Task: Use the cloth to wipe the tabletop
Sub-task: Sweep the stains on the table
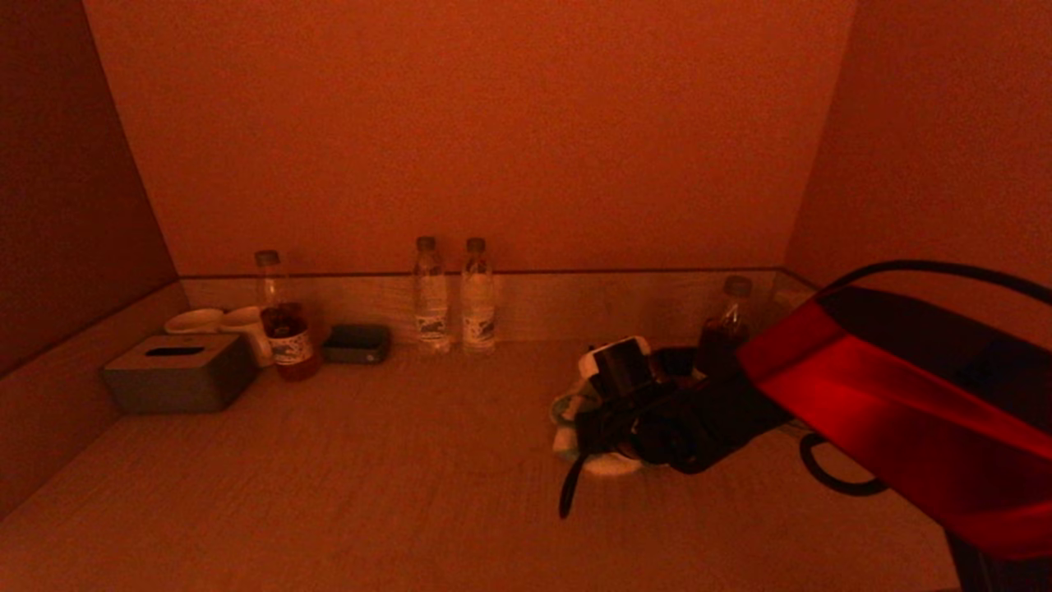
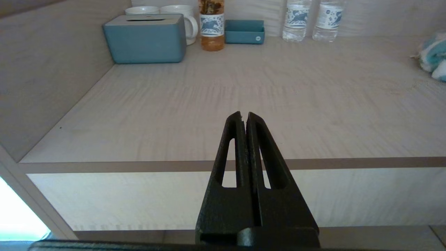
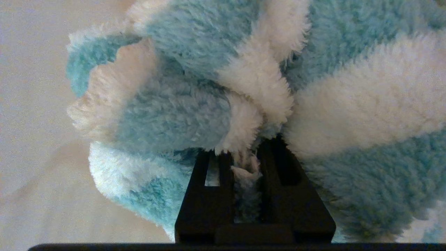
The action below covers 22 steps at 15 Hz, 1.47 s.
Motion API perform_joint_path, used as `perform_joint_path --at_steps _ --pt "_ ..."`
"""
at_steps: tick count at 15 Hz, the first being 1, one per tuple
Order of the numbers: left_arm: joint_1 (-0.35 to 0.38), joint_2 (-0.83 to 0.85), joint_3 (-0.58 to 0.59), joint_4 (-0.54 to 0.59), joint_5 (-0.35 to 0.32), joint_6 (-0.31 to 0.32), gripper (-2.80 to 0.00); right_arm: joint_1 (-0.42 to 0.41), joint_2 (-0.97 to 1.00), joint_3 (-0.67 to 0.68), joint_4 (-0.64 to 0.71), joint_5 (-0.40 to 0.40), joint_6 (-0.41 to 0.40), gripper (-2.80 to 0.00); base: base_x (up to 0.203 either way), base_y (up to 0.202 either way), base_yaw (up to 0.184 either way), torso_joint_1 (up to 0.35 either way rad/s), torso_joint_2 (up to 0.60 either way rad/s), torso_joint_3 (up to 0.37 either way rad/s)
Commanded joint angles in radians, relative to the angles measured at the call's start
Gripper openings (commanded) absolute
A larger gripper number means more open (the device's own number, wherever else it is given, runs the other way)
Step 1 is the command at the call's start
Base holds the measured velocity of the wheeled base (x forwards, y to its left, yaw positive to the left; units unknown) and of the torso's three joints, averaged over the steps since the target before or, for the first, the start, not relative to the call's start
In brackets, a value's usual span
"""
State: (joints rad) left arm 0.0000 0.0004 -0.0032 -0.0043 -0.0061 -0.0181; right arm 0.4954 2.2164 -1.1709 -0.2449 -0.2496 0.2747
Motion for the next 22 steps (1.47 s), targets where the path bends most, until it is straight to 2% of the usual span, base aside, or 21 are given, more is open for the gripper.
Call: perform_joint_path --at_steps 1,3,5,8,13,18,22 --pt "-0.002 0.0 0.0 0.0 0.0 0.0 -2.8 0.028 0.012 -0.003 -0.001 0.0 -0.002 -2.8 0.0 0.0 0.0 0.0 0.0 0.0" --pt "0.0 0.0 0.0 0.0 0.0 0.0 -2.8 0.029 0.013 -0.003 -0.001 -0.001 -0.002 -2.8 0.0 0.0 0.0 0.0 0.0 0.0" --pt "-0.002 0.0 0.0 0.0 0.0 0.0 -2.8 0.091 0.018 -0.004 0.0 -0.008 -0.006 -2.8 0.0 0.0 0.0 0.0 0.0 0.0" --pt "-0.001 0.0 0.0 0.0 0.0 0.0 -2.8 0.095 0.019 -0.004 0.001 -0.01 -0.006 -2.8 0.0 0.0 0.0 0.0 0.0 0.0" --pt "-0.002 0.0 -0.001 0.0 0.0 0.0 -2.8 0.211 0.02 -0.016 0.004 -0.014 -0.012 -2.8 0.0 0.0 0.0 0.0 0.0 0.0" --pt "0.0 0.0 0.0 0.0 0.0 0.0 -2.8 0.235 0.028 -0.021 0.003 -0.014 -0.014 -2.8 0.0 0.0 0.0 0.0 0.0 0.0" --pt "0.0 0.0 0.0 0.0 0.0 0.0 -2.8 0.261 0.062 -0.081 0.011 -0.014 -0.02 -2.8 0.0 0.0 0.0 0.0 0.0 0.0"
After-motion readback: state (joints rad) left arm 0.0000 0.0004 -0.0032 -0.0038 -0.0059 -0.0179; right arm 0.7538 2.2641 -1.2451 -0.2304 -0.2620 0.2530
